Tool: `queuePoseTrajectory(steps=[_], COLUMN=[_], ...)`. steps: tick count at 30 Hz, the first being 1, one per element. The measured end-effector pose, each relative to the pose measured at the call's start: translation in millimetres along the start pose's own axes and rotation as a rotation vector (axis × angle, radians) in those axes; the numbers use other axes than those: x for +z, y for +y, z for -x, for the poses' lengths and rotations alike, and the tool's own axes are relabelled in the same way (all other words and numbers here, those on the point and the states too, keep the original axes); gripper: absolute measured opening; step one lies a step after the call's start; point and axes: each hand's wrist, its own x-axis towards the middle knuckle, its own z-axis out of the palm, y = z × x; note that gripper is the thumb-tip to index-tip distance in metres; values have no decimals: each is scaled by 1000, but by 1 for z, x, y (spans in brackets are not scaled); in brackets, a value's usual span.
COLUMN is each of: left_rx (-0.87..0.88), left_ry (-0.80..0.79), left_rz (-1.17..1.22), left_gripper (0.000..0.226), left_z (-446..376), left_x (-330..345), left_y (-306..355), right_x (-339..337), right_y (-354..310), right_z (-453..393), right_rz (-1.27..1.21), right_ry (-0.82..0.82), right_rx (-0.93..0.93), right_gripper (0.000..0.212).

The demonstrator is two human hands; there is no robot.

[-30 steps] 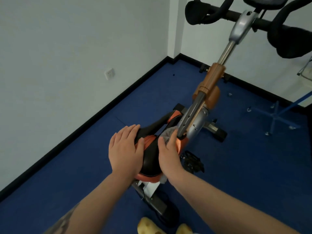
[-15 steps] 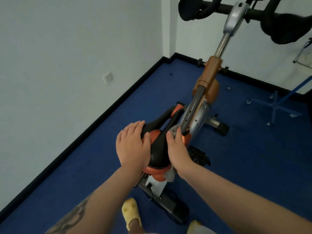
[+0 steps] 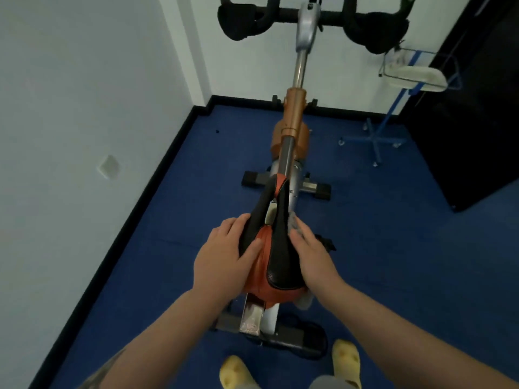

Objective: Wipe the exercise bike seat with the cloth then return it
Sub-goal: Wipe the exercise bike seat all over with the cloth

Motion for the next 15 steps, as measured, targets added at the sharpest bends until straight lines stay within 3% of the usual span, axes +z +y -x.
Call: queuePoseTrajectory(steps=[4,11,15], left_rx=[75,87,73], left_ry=[43,45,54], left_rz=[-1,24,33], left_gripper=[48,50,50], left_z=[-3,-1,-1], left_x=[5,5,6], left_y=[-7,-9,-9], right_x=[9,11,20], right_y=[21,-5,14], right_z=[33,-12,35], right_rz=[-41,147,114], right_ry=[108,182,268], right_rx=[-46,6,-56], right_gripper=[40,44,41])
